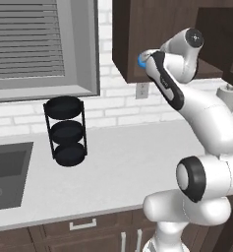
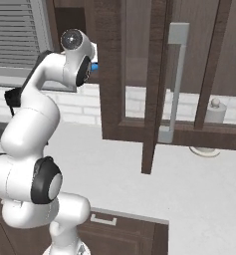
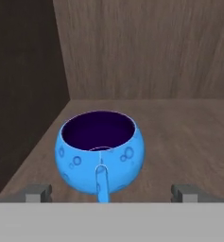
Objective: Gather all objects into one cabinet and sort the glasses and bowls to opposite sides.
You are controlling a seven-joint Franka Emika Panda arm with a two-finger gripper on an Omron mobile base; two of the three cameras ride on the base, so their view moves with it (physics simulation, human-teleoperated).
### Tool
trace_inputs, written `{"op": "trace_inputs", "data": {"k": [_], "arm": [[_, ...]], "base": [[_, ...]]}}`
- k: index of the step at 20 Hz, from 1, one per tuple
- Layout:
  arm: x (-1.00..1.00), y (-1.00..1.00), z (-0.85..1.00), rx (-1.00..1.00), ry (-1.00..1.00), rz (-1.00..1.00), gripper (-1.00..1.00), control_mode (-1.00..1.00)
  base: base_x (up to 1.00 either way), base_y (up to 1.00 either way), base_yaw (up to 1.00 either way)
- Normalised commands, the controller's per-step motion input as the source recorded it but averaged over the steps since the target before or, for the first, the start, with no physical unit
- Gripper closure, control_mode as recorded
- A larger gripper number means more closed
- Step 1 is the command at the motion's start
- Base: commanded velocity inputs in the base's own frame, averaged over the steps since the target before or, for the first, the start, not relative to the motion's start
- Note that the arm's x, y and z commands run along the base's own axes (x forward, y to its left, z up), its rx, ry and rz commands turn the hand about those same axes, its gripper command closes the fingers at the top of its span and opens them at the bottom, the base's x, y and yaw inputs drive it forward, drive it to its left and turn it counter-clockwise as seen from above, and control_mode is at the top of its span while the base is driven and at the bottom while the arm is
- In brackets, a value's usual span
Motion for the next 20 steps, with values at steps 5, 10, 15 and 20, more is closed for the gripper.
{"op": "trace_inputs", "data": {"k": [5,10,15,20], "arm": [[0.12,0.07,-0.10,0.00,0.01,0.00,-1.00,-1.00],[0.09,0.00,-0.22,0.00,0.00,0.00,-1.00,-1.00],[0.13,0.00,-0.23,0.00,0.00,0.00,-1.00,-1.00],[0.14,0.00,-0.08,0.00,0.00,0.00,-1.00,-1.00]], "base": [[0.00,0.00,0.00],[0.00,0.00,0.00],[0.00,0.00,0.00],[0.00,0.00,0.00]]}}
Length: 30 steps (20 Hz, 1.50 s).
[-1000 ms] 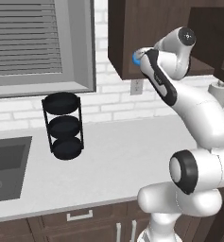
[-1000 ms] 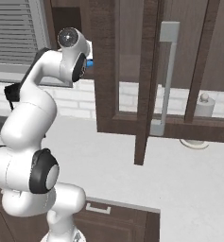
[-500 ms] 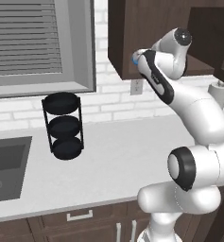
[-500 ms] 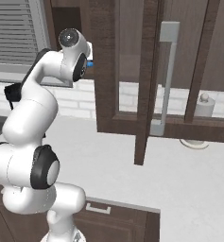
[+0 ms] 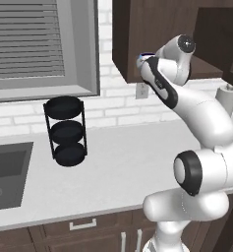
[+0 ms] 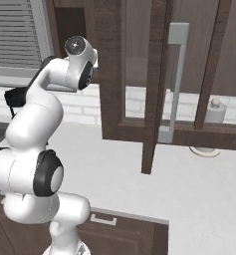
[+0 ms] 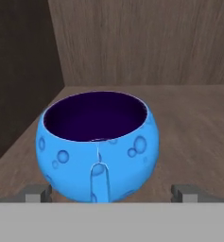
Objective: Gather all objects into one cabinet and sort the glasses and bowls to opposite sides.
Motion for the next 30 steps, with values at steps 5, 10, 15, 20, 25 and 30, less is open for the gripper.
{"op": "trace_inputs", "data": {"k": [5,10,15,20,25,30], "arm": [[0.08,0.01,-0.03,0.00,0.00,0.00,-1.00,-1.00],[0.00,0.00,0.00,0.00,0.00,0.00,-1.00,-1.00],[0.00,0.00,0.00,0.00,0.00,0.00,-1.00,-1.00],[0.00,0.00,0.00,0.00,0.00,0.00,1.00,-1.00],[0.00,0.00,0.00,0.00,0.00,0.00,1.00,-1.00],[0.00,0.00,0.00,0.00,0.00,0.00,1.00,-1.00]], "base": [[0.00,0.00,0.00],[0.00,0.00,0.00],[0.00,0.00,0.00],[0.00,0.00,0.00],[0.00,0.00,0.00],[0.00,0.00,0.00]]}}
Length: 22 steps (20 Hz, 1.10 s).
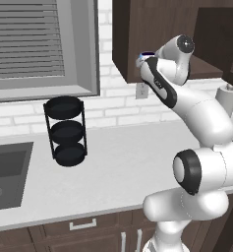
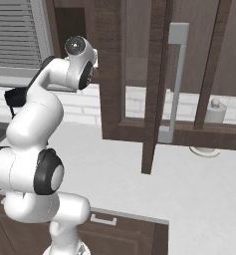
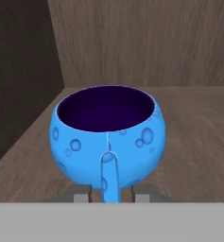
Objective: Gather all objects into one cabinet and sort the glasses and bowls to opposite sides.
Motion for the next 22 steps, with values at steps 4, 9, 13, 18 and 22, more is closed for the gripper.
{"op": "trace_inputs", "data": {"k": [4,9,13,18,22], "arm": [[0.00,0.00,0.00,0.00,0.00,0.00,1.00,-1.00],[0.00,0.00,0.00,0.00,0.00,0.00,1.00,-1.00],[-0.18,0.00,0.00,0.00,-0.02,0.00,1.00,-1.00],[-0.76,-0.16,0.00,0.00,-0.11,0.00,1.00,-1.00],[-0.98,-0.31,0.09,0.00,-0.09,-0.04,1.00,-1.00]], "base": [[0.00,0.00,0.00],[0.00,0.00,0.00],[0.00,0.00,0.00],[0.00,0.00,0.00],[0.00,0.00,0.00]]}}
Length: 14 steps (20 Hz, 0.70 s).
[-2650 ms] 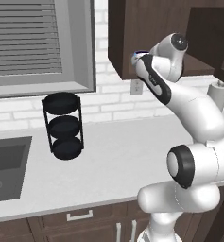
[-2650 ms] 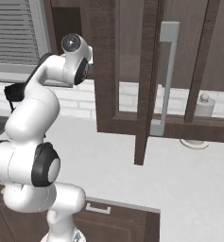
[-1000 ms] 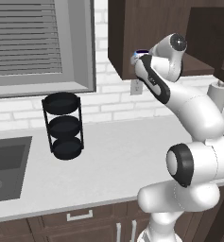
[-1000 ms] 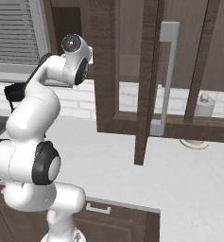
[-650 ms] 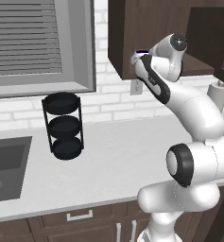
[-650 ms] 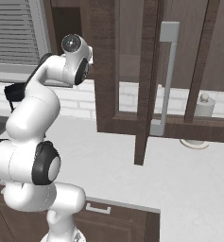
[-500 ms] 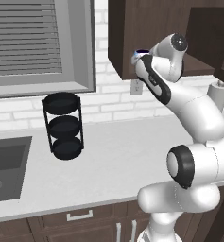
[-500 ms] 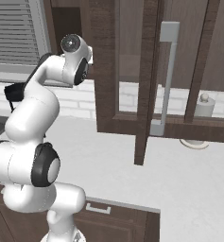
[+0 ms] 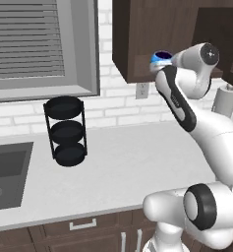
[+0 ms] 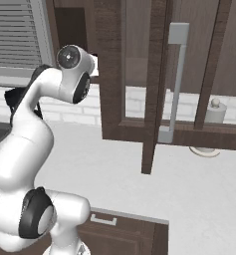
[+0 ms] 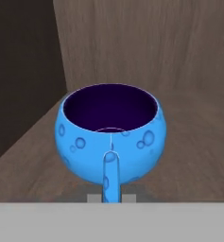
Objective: Gather all objects into one cabinet and sort the glasses and bowls to opposite sides.
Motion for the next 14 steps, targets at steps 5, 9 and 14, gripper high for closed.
{"op": "trace_inputs", "data": {"k": [5,9,14], "arm": [[-0.98,-0.07,0.24,0.00,-0.01,-0.09,1.00,-1.00],[-0.97,0.00,0.23,0.00,0.00,-0.11,1.00,-1.00],[-0.80,-0.03,0.22,0.02,0.02,-0.13,1.00,-1.00]], "base": [[0.00,0.00,0.00],[0.00,0.00,0.00],[0.00,0.00,0.00]]}}
